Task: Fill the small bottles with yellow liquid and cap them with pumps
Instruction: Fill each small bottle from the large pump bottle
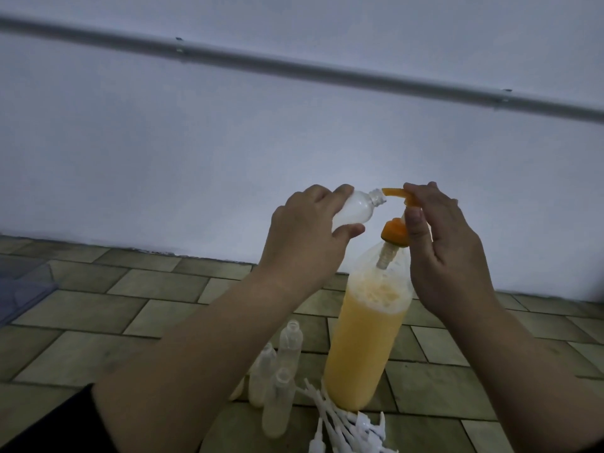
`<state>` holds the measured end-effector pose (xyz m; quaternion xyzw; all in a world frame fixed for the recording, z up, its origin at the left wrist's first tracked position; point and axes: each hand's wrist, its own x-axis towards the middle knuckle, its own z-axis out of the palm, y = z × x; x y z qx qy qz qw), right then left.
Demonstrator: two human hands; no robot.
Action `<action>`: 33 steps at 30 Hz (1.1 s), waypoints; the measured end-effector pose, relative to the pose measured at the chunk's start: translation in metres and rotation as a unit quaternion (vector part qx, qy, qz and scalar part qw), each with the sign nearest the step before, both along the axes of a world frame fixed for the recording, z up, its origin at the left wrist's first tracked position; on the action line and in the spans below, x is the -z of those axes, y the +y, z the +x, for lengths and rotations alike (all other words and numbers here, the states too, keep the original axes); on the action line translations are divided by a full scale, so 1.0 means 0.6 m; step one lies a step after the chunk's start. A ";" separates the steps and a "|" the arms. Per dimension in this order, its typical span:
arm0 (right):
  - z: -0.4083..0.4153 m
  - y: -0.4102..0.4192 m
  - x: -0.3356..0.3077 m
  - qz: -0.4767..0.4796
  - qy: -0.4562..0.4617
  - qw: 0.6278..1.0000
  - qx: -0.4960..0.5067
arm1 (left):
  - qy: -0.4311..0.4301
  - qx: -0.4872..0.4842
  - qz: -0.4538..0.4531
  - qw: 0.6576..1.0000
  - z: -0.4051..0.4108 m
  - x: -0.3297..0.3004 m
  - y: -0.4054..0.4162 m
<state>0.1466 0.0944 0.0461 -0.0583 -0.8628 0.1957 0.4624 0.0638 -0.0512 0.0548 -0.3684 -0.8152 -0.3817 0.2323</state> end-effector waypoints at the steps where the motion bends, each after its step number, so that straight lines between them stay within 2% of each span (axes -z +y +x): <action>1: 0.001 0.000 0.000 0.000 0.001 1.000 -0.001 | -0.013 0.006 0.015 1.000 -0.001 0.000 0.000; 7: -0.005 -0.005 0.003 -0.006 0.003 1.000 0.002 | -0.003 0.018 0.017 1.000 0.006 -0.005 0.005; 11: -0.012 -0.002 0.004 -0.009 0.000 1.000 0.011 | 0.142 -0.030 -0.062 0.988 0.000 -0.028 0.002; 13: -0.017 -0.004 0.008 -0.010 0.008 1.000 0.018 | 0.165 -0.034 -0.091 0.982 -0.003 -0.038 0.003; 18: -0.024 -0.012 0.037 -0.017 0.026 0.999 0.010 | 0.136 -0.021 -0.123 0.983 0.000 -0.018 0.009; 22: -0.024 -0.016 0.015 -0.016 0.018 1.000 -0.011 | 0.137 -0.016 -0.134 0.981 -0.008 -0.031 -0.004; 28: -0.020 -0.020 0.012 -0.024 0.090 0.996 -0.015 | 0.153 -0.003 -0.107 0.982 -0.001 -0.034 0.004; 33: -0.023 -0.020 0.032 -0.030 0.100 0.994 -0.031 | 0.152 0.007 -0.139 0.979 -0.007 -0.019 0.002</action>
